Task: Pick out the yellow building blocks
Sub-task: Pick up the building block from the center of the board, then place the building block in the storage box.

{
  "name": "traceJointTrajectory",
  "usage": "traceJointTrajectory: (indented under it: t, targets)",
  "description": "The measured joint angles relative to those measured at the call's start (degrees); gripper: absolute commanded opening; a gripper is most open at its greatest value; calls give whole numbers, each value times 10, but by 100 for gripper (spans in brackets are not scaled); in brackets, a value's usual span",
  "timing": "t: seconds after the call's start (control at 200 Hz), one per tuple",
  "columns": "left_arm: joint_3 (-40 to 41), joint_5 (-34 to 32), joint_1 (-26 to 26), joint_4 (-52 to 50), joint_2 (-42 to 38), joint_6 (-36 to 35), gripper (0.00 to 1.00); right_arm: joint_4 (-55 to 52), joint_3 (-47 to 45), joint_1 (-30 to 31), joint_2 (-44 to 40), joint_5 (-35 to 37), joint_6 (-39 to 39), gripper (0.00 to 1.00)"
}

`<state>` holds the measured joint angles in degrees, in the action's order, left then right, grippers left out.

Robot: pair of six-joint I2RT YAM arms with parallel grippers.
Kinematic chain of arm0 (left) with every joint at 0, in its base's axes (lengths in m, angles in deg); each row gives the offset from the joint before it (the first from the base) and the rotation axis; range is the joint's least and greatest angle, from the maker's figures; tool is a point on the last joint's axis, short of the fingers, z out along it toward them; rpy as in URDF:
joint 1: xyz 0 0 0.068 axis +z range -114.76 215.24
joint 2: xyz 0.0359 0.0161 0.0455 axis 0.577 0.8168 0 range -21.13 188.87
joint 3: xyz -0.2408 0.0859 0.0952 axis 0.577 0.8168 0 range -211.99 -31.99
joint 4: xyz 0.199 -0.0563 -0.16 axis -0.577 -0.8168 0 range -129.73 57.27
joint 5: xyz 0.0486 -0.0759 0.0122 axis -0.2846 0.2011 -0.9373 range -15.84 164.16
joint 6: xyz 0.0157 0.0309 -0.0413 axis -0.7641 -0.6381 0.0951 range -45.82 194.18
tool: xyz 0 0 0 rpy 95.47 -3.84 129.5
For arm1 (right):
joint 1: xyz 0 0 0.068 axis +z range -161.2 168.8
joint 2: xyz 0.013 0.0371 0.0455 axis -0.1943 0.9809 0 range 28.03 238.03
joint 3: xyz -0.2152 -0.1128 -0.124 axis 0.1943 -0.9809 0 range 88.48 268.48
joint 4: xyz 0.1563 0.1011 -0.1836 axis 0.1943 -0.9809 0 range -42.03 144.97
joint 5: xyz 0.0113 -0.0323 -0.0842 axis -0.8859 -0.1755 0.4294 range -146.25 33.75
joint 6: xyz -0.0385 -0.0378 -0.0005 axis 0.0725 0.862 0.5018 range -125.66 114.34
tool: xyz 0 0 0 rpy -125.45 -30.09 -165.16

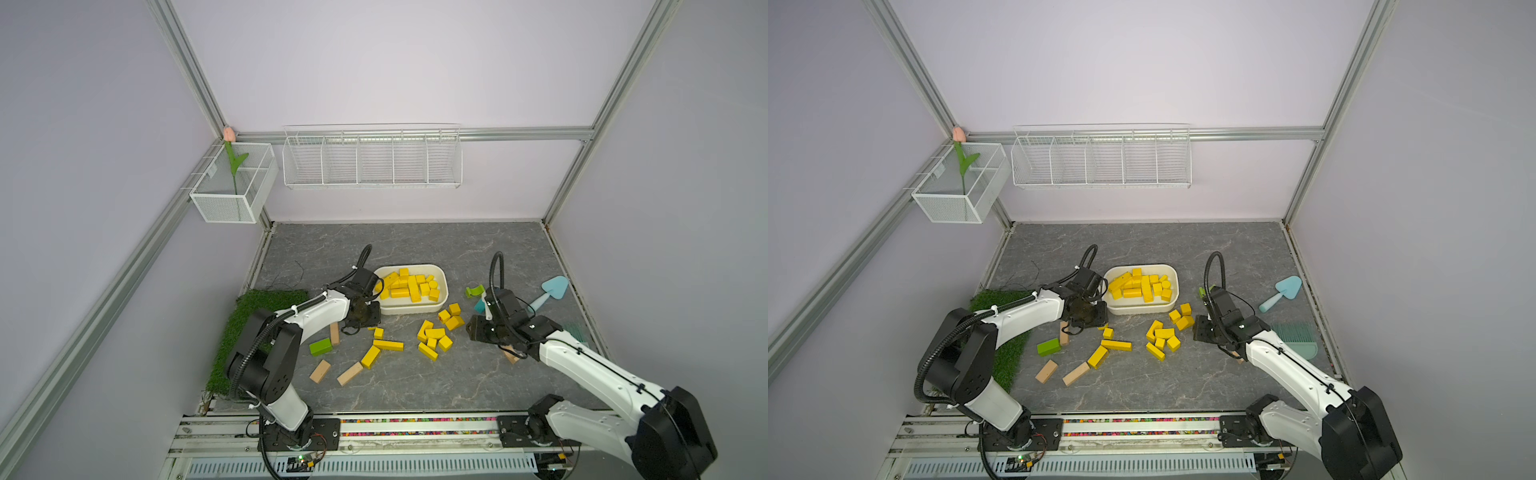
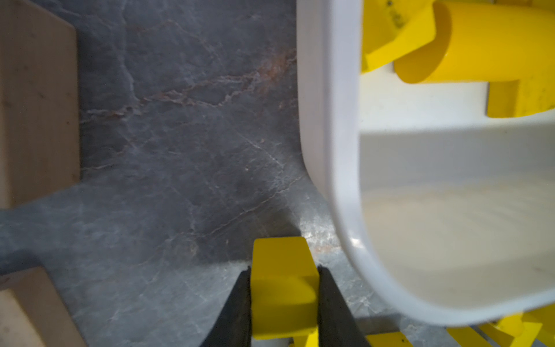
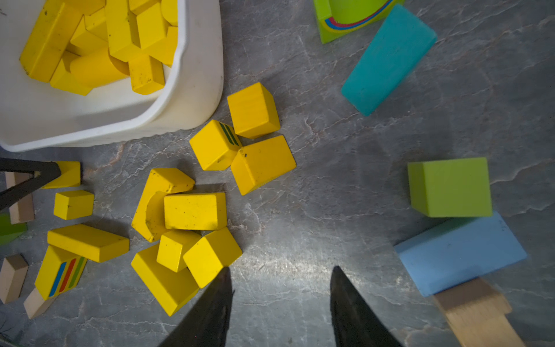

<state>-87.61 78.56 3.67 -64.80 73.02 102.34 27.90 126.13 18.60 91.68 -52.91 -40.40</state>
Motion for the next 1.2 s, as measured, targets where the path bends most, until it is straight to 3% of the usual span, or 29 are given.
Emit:
traceJointTrajectory:
  t: [0.405,0.625,0.87,1.2]
  targets:
    - [26,-1,-39,-35,-132,20,24,4,-2,-1,0,-3,0,54]
    - [-22,0,-44,-66,-154,21,25,5,-4,-1,0,-4,0,54]
    - [-126,1,-52,-76,-75,13,25,8,-9,-1,0,-4,0,54]
    - [-330,0,-70,-116,130,-16,22,15,-10,-5,0,-14,0,55]
